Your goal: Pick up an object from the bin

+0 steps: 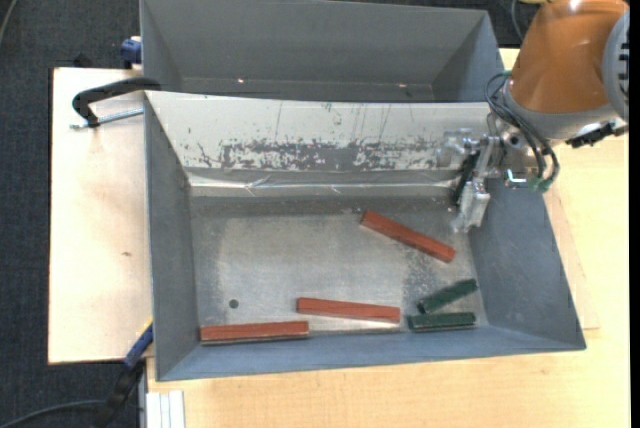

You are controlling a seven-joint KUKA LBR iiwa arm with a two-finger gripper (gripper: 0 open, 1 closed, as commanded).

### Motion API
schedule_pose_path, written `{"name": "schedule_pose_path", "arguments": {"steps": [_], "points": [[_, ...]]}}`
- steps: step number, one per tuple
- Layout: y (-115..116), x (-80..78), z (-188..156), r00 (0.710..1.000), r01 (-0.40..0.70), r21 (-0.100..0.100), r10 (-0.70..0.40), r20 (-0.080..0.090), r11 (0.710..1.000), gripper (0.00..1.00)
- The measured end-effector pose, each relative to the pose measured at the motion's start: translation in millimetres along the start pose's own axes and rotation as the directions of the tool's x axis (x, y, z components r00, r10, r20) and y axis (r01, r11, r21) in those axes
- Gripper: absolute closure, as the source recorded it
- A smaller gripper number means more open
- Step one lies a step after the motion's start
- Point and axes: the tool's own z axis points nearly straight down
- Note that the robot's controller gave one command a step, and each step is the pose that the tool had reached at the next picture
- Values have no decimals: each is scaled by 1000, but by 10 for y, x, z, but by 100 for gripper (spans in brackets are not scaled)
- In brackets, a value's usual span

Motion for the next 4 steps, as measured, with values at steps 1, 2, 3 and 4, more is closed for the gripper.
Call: {"name": "schedule_pose_path", "arguments": {"steps": [1, 2, 3, 4], "points": [[438, 151, 1038, 994, -106, -3, 106, -2, 994, 0], [856, 274, 678, 979, -205, -4, 205, 7, 979, 0], [946, 332, 693, 959, -285, -3, 285, 5, 959, 0], [720, 329, 998, 851, -525, -2, 525, 3, 851, 0]]}}
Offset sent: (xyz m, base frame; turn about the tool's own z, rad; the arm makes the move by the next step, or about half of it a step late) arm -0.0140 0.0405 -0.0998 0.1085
